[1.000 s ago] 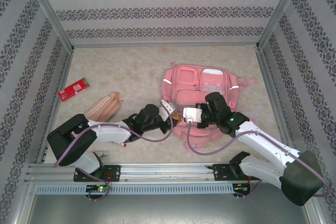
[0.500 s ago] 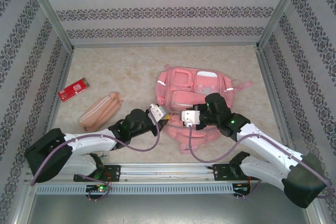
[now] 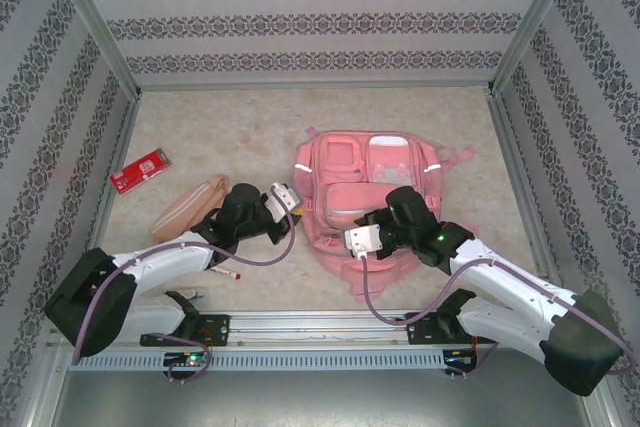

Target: Pack the student bag

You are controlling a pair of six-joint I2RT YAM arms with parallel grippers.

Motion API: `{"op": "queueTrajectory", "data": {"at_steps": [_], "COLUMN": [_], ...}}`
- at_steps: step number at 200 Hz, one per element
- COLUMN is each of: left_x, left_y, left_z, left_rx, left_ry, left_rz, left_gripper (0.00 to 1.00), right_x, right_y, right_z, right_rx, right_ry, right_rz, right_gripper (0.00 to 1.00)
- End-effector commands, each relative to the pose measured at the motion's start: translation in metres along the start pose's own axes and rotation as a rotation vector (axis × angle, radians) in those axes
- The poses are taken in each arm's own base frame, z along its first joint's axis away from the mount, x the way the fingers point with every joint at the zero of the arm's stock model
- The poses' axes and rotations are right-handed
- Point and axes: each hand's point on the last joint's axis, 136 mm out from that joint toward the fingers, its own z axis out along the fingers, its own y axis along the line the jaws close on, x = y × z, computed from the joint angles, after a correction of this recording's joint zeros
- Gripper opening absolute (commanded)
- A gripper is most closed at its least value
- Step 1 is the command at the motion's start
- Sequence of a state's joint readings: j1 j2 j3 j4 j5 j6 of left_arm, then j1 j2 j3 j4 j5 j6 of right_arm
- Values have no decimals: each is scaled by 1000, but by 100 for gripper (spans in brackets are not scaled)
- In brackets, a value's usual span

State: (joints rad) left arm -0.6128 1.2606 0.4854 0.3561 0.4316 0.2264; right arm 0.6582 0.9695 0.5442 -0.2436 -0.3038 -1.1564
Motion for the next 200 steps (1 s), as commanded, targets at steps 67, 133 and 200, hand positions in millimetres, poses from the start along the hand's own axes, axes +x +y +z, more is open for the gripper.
{"op": "queueTrajectory", "data": {"at_steps": [67, 133, 200], "left_x": [-38, -24, -21], "left_y": [-90, -68, -84], "left_z": [11, 31, 35], "left_rx": [355, 180, 185], "left_ry": [-44, -37, -66], "left_rz": [-94, -42, -4], "left_gripper": [48, 38, 24], "right_x": [-18, -19, -9], "right_y": [-32, -40, -53], "right_z": [-15, -20, -25], "right_rx": [128, 172, 233], "right_ry": [-91, -93, -43], "right_rz": [-20, -37, -30], "right_gripper": [0, 0, 0]}}
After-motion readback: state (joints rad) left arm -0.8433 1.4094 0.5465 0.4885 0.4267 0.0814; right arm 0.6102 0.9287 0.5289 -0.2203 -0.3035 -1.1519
